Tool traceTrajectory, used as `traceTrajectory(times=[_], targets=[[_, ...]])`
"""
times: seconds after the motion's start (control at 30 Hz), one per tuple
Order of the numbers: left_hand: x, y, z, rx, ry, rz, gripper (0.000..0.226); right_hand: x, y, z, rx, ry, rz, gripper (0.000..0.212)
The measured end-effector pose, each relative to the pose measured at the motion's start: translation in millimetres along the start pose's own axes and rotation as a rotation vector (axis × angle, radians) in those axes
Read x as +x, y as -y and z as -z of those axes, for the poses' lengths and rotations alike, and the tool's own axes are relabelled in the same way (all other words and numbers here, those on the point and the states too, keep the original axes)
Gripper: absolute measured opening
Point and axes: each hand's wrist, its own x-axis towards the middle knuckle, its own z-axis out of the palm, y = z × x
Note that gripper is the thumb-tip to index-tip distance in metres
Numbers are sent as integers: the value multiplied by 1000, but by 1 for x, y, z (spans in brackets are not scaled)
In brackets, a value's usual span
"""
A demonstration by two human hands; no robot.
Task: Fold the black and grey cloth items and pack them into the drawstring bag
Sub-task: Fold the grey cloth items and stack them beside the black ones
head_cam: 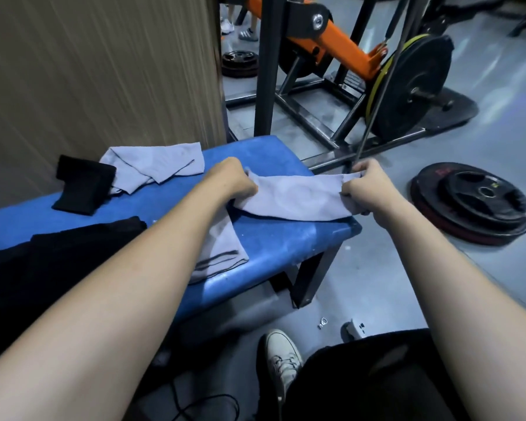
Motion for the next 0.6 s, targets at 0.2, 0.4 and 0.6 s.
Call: traceTrajectory(times=[0.2, 0.4, 0.6], targets=[[-9, 4, -1, -400, -88, -130, 28, -4, -11, 15, 19, -96, -1, 40], [-38, 16, 3, -594, 31, -144, 52, -15, 2, 14, 177, -86, 83, 42], [-57, 18, 3, -677, 103, -157, 36, -42, 35, -7, 255, -89, 359, 27]])
